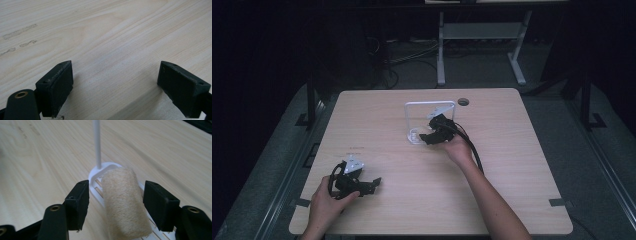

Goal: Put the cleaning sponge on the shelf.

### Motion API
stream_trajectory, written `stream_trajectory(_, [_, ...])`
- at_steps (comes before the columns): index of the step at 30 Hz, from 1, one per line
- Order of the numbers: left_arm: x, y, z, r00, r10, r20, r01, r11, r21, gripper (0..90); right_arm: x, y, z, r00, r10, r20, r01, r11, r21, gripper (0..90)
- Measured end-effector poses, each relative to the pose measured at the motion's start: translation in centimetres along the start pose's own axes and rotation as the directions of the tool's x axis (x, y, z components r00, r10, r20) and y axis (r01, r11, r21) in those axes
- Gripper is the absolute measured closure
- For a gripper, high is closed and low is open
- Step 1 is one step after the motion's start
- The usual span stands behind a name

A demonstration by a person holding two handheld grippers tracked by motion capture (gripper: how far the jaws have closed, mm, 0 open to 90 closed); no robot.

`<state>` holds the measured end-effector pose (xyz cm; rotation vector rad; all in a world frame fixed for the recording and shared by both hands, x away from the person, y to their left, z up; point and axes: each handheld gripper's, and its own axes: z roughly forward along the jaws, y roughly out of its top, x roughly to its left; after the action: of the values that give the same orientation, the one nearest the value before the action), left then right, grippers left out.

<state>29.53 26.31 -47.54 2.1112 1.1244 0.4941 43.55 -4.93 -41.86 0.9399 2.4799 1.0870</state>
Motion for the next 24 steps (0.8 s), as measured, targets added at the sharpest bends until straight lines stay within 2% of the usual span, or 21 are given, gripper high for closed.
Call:
stream_trajectory(1, [0.0, 0.0, 0.0, 1.0, 0.0, 0.0, 0.0, 1.0, 0.0, 12.7, 0.0, 0.0, 0.0, 1.0, 0.0, 0.0, 0.0, 1.0, 0.0, 38.4])
stream_trajectory(4, [0.0, 0.0, 0.0, 1.0, 0.001, 0.0, -0.001, 1.0, 0.001, 12.7, 0.6, 0.1, -1.2, 0.9997, -0.015, -0.016, 0.015, 1.0, -0.016, 48.7])
stream_trajectory(5, [0.0, 0.0, 0.0, 1.0, 0.001, 0.0, -0.001, 1.0, 0.001, 12.7, 0.6, 0.1, -1.2, 0.9997, -0.015, -0.016, 0.015, 1.0, -0.016, 48.7])
stream_trajectory(6, [0.0, 0.0, 0.0, 1.0, -0.001, 0.001, 0.001, 1.0, -0.001, 12.6, 0.9, 0.0, -1.7, 0.9993, -0.02, -0.032, 0.019, 0.999, -0.027, 57.1])
stream_trajectory(12, [0.0, 0.0, 0.0, 1.0, -0.001, 0.001, 0.001, 1.0, -0.001, 12.7, 1.3, -0.7, -2.0, 0.9963, -0.024, -0.083, 0.024, 1.0, -0.001, 88.9])
stream_trajectory(19, [0.0, 0.0, 0.0, 1.0, -0.001, 0.001, 0.001, 1.0, -0.001, 12.7, 1.3, -1.9, -1.5, 0.9956, -0.017, -0.093, 0.019, 0.999, 0.027, 89.8])
stream_trajectory(24, [0.0, 0.0, 0.0, 1.0, -0.001, 0.001, 0.001, 1.0, -0.002, 12.7, 1.1, -3.0, -0.5, 0.9953, 0.004, -0.097, 0.001, 0.998, 0.056, 89.8])
